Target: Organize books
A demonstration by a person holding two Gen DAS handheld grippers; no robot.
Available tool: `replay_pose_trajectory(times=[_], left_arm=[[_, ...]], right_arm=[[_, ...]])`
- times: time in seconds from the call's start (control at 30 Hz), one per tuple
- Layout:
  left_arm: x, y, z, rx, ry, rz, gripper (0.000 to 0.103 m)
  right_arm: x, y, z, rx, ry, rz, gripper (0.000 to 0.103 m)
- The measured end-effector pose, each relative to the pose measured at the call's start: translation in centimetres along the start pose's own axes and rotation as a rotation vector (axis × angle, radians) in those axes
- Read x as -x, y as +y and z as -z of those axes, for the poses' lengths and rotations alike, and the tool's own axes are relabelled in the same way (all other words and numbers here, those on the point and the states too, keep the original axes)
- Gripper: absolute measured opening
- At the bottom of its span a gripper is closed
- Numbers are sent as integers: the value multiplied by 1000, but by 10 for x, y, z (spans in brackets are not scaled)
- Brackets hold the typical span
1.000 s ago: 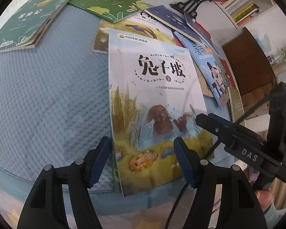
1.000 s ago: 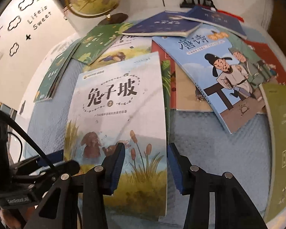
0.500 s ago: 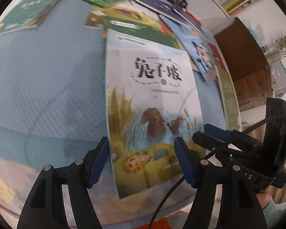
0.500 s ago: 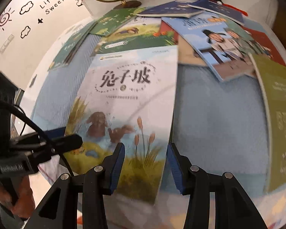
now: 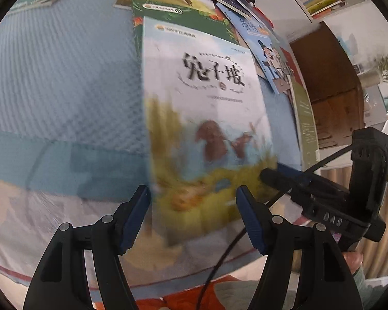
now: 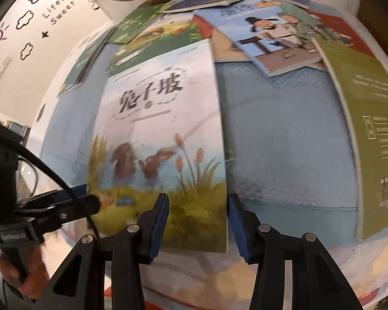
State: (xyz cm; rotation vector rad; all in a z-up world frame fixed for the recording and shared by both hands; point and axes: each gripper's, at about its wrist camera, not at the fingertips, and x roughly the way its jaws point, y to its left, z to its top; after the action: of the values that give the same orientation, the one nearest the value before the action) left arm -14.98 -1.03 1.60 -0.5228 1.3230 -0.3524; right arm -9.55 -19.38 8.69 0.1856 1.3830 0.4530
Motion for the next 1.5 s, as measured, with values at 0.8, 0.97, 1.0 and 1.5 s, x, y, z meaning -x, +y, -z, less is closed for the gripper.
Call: replay_pose_trajectory(times=[0.8, 0.97, 1.0, 1.5], left_arm=[[14, -19, -12, -88, -107, 19, 19], [7, -20, -16, -47, -106, 83, 19], [4, -23, -20, -49, -106, 87, 19], [6, -11, -53, 168, -53, 468, 17]], right_arm=[[8, -19, 14, -62, 25, -83, 46], [11, -20, 16, -83, 24, -96, 47], [13, -19, 16, -81, 20, -105, 48], [-1, -86, 16, -432, 16, -592, 64]])
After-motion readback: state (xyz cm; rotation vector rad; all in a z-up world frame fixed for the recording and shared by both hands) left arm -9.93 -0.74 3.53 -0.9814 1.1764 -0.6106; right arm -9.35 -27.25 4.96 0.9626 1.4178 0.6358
